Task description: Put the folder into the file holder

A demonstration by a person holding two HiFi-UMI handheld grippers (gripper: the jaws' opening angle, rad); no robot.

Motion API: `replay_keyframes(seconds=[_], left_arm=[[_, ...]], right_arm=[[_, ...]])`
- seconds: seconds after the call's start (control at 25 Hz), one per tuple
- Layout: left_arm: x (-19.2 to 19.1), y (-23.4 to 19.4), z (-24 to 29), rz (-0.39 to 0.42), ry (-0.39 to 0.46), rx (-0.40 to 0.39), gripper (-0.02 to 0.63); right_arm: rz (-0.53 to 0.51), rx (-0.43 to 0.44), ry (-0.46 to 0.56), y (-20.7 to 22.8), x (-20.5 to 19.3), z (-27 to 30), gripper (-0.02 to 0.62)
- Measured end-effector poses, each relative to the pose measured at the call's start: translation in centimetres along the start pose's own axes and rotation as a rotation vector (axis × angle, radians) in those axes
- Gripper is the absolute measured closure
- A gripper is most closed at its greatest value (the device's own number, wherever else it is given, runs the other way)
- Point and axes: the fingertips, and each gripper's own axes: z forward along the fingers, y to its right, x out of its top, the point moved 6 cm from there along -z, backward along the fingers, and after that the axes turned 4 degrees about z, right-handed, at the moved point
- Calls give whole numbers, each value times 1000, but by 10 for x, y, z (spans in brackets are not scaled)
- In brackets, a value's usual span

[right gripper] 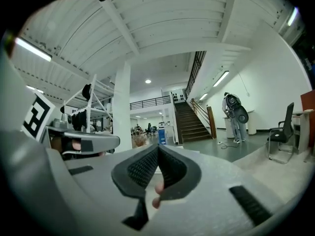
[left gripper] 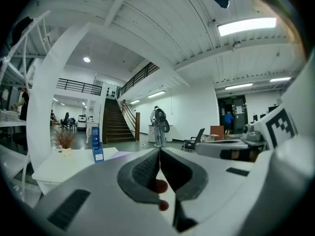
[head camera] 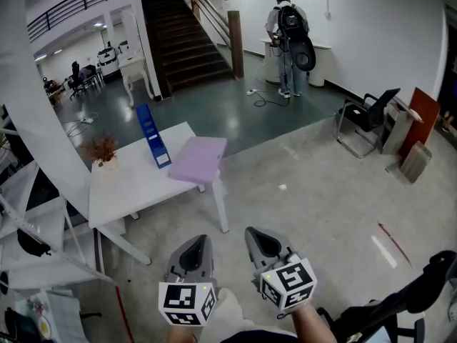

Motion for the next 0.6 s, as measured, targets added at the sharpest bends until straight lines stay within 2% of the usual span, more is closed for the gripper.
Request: replay_keyframes(seconds=[0.6], left_arm=[[-3,-29,60,-3,-16,-33,600]], right_arm=[[-6,-15,-24,28,0,64,595]])
